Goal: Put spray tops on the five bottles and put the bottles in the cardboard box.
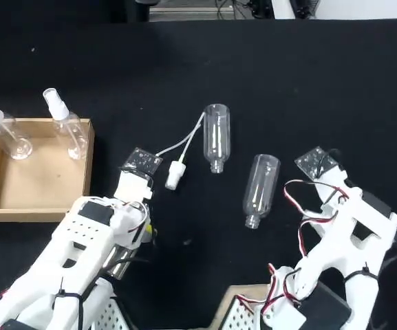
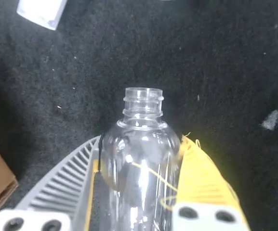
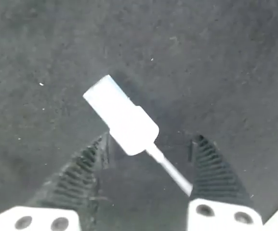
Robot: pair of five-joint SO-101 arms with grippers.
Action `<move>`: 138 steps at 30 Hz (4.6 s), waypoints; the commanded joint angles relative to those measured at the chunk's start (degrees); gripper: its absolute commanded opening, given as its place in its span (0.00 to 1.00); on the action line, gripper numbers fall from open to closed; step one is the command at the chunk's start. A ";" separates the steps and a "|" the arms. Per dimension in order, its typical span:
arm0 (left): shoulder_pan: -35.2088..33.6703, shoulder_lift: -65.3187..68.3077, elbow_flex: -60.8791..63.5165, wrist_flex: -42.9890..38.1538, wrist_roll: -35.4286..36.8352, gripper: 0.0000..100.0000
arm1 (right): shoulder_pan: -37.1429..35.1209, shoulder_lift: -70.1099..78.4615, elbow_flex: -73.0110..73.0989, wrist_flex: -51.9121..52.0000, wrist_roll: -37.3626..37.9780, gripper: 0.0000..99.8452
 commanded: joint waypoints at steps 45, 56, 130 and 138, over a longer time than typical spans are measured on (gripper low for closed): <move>-0.75 0.26 0.84 0.53 -0.35 0.03 | -1.14 9.01 1.71 -11.25 22.68 0.03; -0.57 0.26 -4.35 2.73 0.00 0.03 | -4.48 1.45 -25.54 15.91 -4.13 0.01; 2.59 -62.86 25.54 -54.86 10.99 0.03 | -73.49 -5.05 -69.05 -16.26 -87.30 0.01; 2.86 -62.86 25.54 -35.69 11.52 0.03 | -77.63 -7.34 -68.44 -15.74 -86.95 0.01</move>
